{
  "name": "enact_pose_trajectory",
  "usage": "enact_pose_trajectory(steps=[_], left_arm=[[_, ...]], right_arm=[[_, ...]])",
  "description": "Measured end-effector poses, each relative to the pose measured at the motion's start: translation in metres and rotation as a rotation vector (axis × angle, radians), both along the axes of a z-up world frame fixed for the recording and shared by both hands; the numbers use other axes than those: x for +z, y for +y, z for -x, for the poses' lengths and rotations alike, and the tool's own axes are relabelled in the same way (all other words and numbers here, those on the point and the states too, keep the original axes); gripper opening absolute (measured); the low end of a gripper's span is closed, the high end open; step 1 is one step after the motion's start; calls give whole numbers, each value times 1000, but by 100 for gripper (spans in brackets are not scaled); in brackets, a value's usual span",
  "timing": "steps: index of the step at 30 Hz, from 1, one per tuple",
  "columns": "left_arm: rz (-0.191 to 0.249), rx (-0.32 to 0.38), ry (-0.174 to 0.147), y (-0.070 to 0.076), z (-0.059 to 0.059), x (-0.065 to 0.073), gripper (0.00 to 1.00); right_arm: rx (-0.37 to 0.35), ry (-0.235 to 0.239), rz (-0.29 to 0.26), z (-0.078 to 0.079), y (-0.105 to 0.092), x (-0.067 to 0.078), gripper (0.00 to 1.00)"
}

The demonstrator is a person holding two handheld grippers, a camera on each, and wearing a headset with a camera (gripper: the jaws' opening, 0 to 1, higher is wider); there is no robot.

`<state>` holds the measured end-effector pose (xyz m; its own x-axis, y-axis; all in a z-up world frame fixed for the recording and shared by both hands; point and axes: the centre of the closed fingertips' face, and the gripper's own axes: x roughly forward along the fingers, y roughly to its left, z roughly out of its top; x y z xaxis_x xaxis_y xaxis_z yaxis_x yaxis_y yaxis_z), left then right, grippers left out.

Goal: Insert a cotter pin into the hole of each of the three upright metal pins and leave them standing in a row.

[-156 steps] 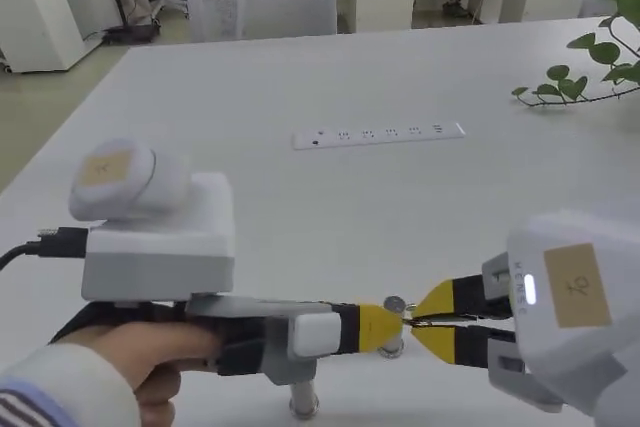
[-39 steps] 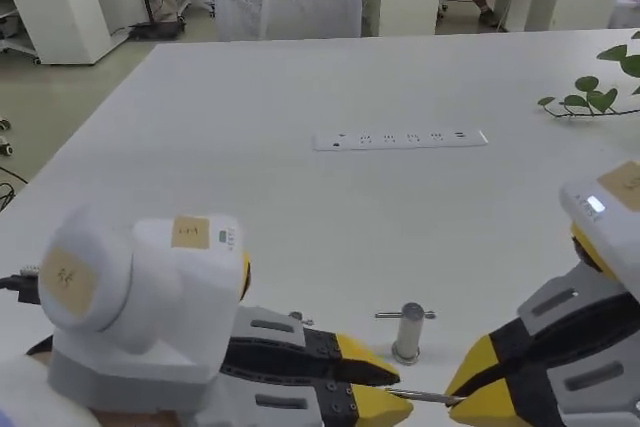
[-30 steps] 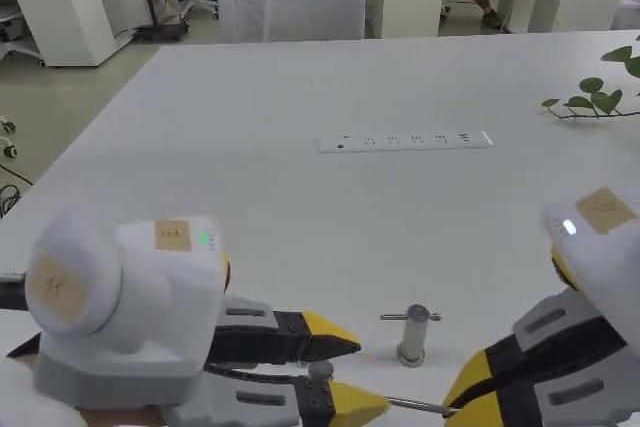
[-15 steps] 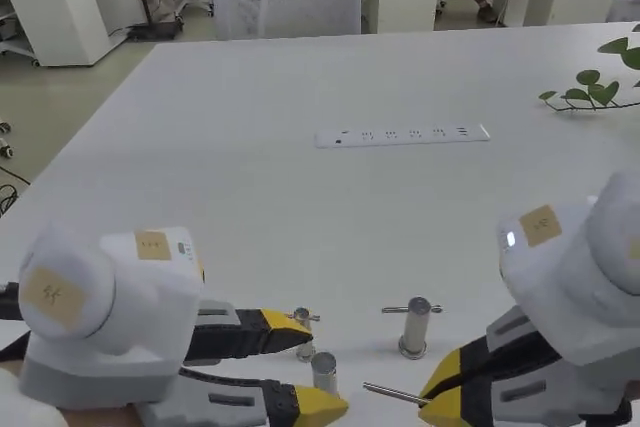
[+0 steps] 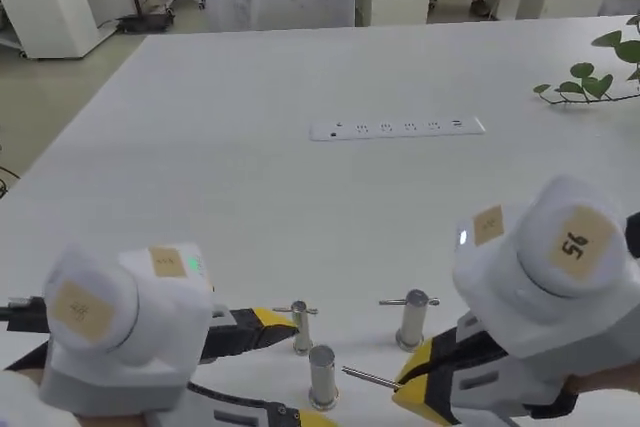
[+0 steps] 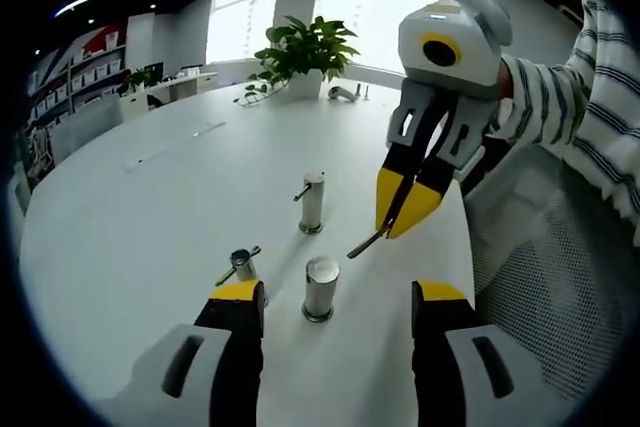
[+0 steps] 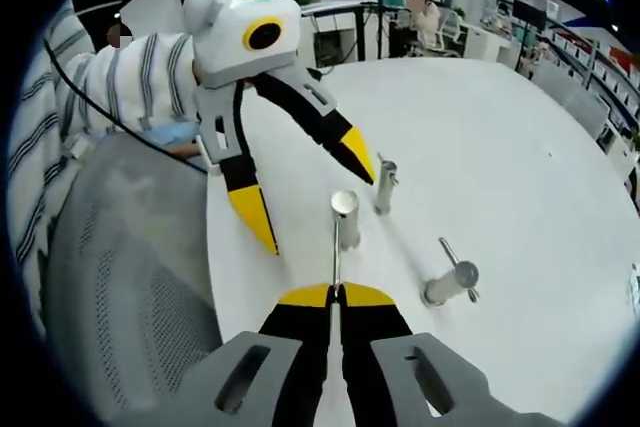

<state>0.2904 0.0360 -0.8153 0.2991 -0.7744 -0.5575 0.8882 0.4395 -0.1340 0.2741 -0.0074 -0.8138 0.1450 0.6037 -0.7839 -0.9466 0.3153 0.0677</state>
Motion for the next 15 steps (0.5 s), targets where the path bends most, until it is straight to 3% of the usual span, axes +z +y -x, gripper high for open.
enact_pose_trajectory(steps=[7, 15], left_arm=[[15, 1, 17, -2, 1, -5, 50], [32, -12, 23, -6, 3, -4, 46]], right_arm=[[-24, 9, -5, -4, 4, -3, 3], [-34, 12, -3, -6, 7, -5, 3]])
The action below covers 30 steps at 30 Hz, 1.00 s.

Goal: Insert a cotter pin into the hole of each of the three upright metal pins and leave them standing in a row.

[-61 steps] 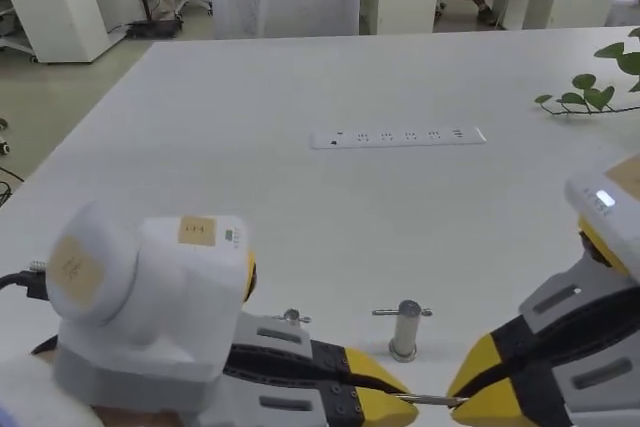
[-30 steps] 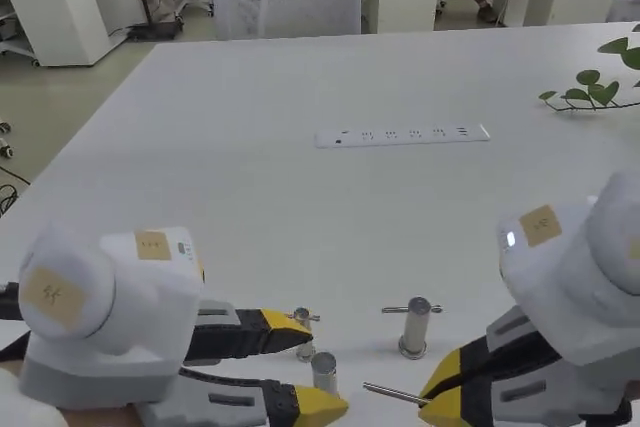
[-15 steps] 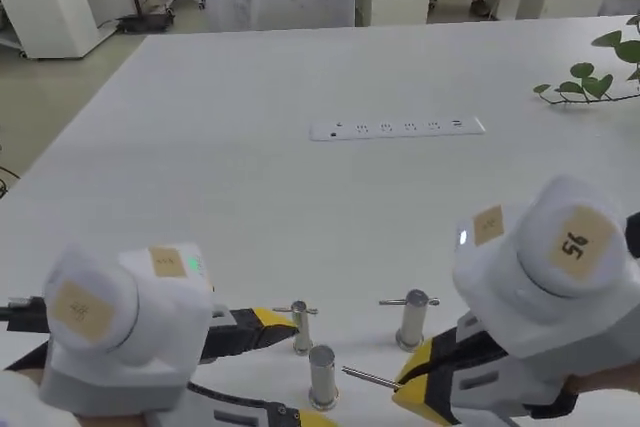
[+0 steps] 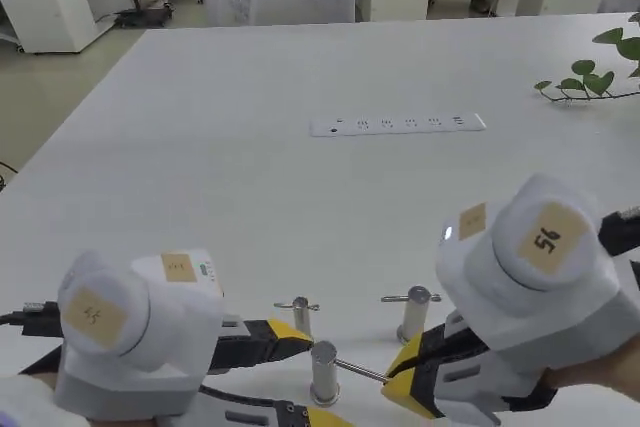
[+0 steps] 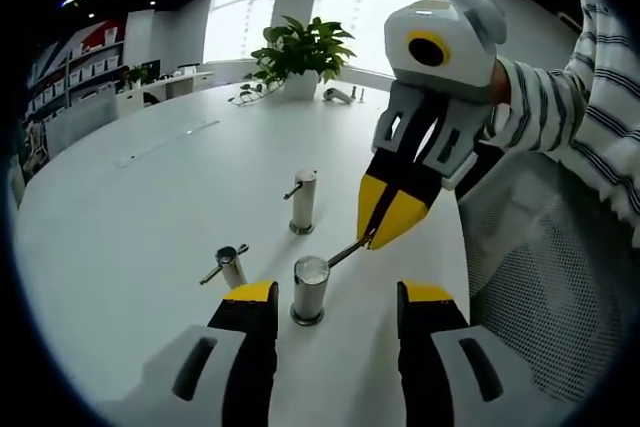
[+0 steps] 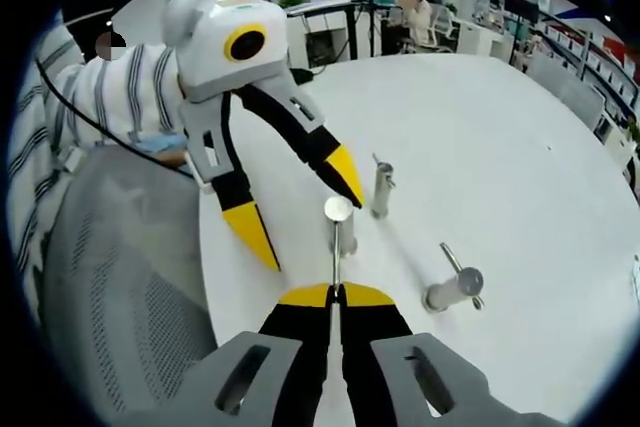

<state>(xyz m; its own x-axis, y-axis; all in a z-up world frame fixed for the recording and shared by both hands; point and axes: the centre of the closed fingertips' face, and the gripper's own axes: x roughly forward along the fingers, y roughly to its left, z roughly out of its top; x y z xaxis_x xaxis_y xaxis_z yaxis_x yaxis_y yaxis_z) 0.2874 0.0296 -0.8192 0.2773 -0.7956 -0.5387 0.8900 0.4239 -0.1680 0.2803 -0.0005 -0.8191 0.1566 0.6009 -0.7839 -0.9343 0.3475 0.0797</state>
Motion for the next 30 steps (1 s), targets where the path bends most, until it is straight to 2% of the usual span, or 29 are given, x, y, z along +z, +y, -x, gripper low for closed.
enact_pose_trajectory(steps=[8, 13, 17, 18, 21, 24, 30], left_arm=[[14, -3, 8, -2, 1, 1, 36], [6, 1, 8, 1, 0, 0, 32], [-16, 9, -17, 4, -6, -3, 23], [-30, -2, -40, 4, -7, -4, 21], [-38, 0, -41, 5, -9, -7, 17], [-56, 3, -67, 6, -13, -8, 12], [-65, -13, -82, 5, -13, -9, 11]], right_arm=[[1, -6, 3, -2, 1, -1, 3], [9, -11, 8, -3, 1, 0, 3], [22, -17, 12, -3, 1, 0, 3], [25, -18, 13, -3, 1, 0, 3], [36, -21, 14, -3, 1, 0, 3], [51, -28, 18, -4, 1, 0, 3], [126, -68, 30, -6, 2, 2, 3]])
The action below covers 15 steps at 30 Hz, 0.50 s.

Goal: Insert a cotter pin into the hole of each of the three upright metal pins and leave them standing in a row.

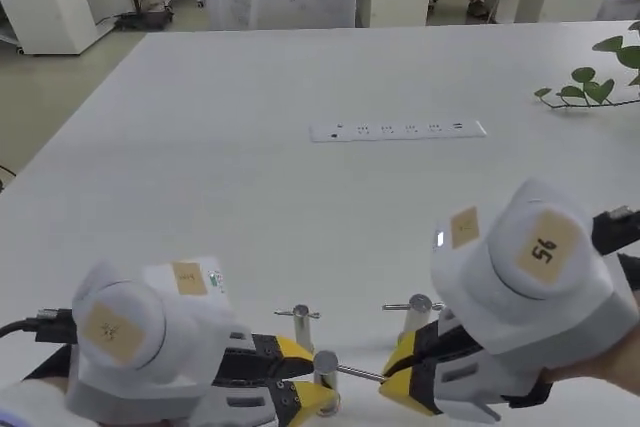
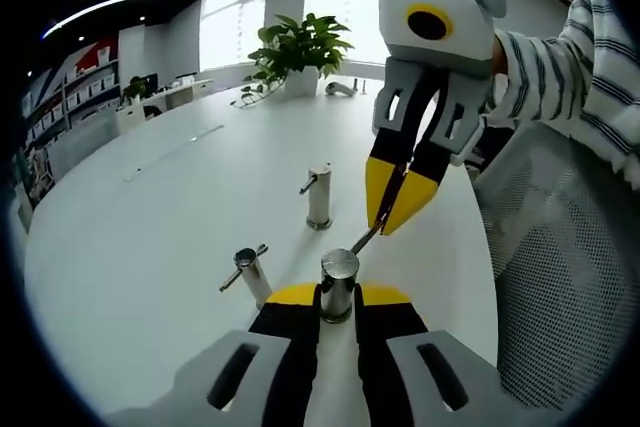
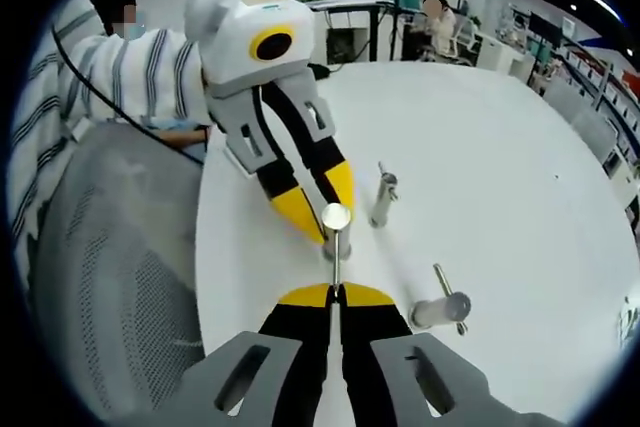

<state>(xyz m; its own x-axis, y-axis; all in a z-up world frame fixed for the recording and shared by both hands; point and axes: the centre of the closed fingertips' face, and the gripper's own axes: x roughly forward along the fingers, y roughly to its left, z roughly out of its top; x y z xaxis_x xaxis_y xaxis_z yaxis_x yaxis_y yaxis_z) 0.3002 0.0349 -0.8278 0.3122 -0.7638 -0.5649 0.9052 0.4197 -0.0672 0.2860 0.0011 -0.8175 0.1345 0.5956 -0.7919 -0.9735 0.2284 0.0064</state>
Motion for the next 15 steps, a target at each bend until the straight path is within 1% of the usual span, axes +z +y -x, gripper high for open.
enact_pose_trajectory(steps=[1, 3, 7, 10, 12, 15], left_arm=[[2, -3, 0, 0, 0, 0, 11], [8, -2, 1, 0, 0, 0, 11], [40, -6, 7, 0, 2, 0, 11], [66, 7, 15, 0, 2, 0, 11], [77, 12, 16, -1, 2, 0, 11], [93, 16, 22, -2, 3, 1, 11]], right_arm=[[23, -12, 4, -1, 0, 0, 3], [43, -22, 6, -1, 1, 0, 3], [86, -40, -3, -3, 5, -1, 3], [85, -33, -9, -3, 6, -3, 3], [90, -35, -22, -4, 10, -4, 3], [100, -40, -26, -5, 12, -7, 3]])
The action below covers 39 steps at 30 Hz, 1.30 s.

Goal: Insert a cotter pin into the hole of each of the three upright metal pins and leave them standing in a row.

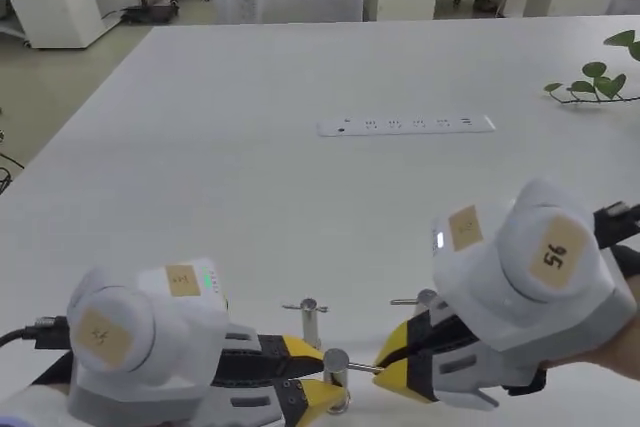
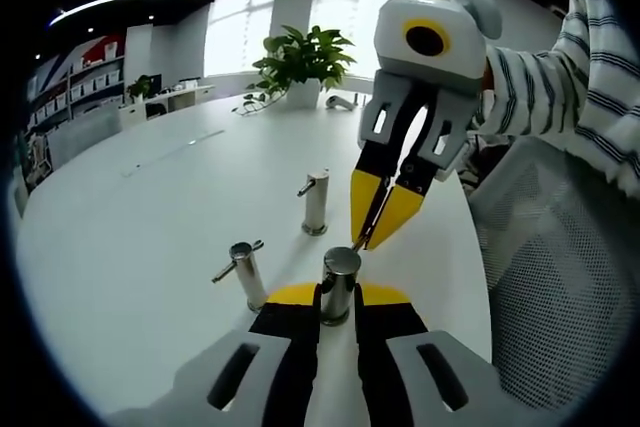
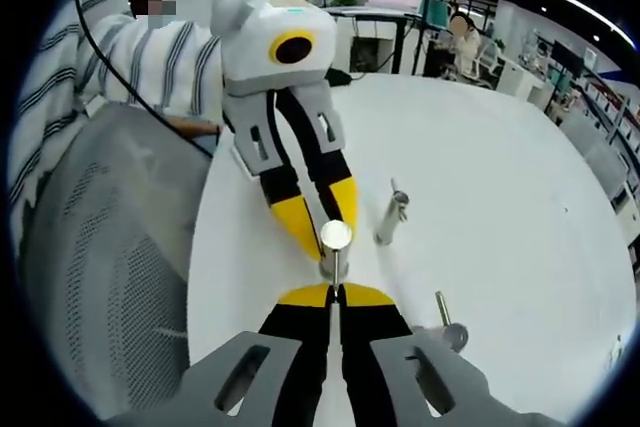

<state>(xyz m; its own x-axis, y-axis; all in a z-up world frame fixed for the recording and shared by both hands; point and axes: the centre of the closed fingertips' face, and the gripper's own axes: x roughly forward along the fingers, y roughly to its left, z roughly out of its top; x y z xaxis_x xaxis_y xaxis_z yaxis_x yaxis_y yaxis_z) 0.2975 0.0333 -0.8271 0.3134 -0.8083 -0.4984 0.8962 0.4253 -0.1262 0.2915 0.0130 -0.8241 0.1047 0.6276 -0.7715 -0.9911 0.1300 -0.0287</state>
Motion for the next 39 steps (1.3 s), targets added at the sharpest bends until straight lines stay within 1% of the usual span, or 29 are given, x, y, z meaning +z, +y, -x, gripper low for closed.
enact_pose_trajectory(steps=[4, 6, 11, 16, 23, 26, 29, 33, 37, 39], left_arm=[[34, 9, 13, -1, 1, 0, 11], [53, 12, 20, -2, 1, 0, 11], [84, 32, 33, -2, 1, 0, 11], [99, 40, 40, -2, 1, 0, 11], [137, 65, 60, -2, 1, -2, 12], [145, 71, 63, -1, 1, -2, 12], [151, 72, 66, -2, 2, -2, 12], [150, 70, 69, -1, 1, -3, 12], [145, 72, 73, -1, 2, -4, 12], [143, 71, 71, 0, 2, -4, 12]], right_arm=[[19, -13, -17, -2, 5, 0, 3], [20, -9, -22, -2, 7, -1, 3], [38, -24, -31, -2, 10, 0, 3], [42, -27, -48, -2, 14, 2, 4], [31, -20, -67, -1, 16, 3, 4], [15, -13, -67, -1, 13, 3, 11], [8, -2, -81, 1, 9, 6, 9], [-1, 0, -75, 1, 6, 6, 8], [-4, -1, -99, 1, 10, 9, 5], [-3, -2, -98, 2, 11, 9, 5]])
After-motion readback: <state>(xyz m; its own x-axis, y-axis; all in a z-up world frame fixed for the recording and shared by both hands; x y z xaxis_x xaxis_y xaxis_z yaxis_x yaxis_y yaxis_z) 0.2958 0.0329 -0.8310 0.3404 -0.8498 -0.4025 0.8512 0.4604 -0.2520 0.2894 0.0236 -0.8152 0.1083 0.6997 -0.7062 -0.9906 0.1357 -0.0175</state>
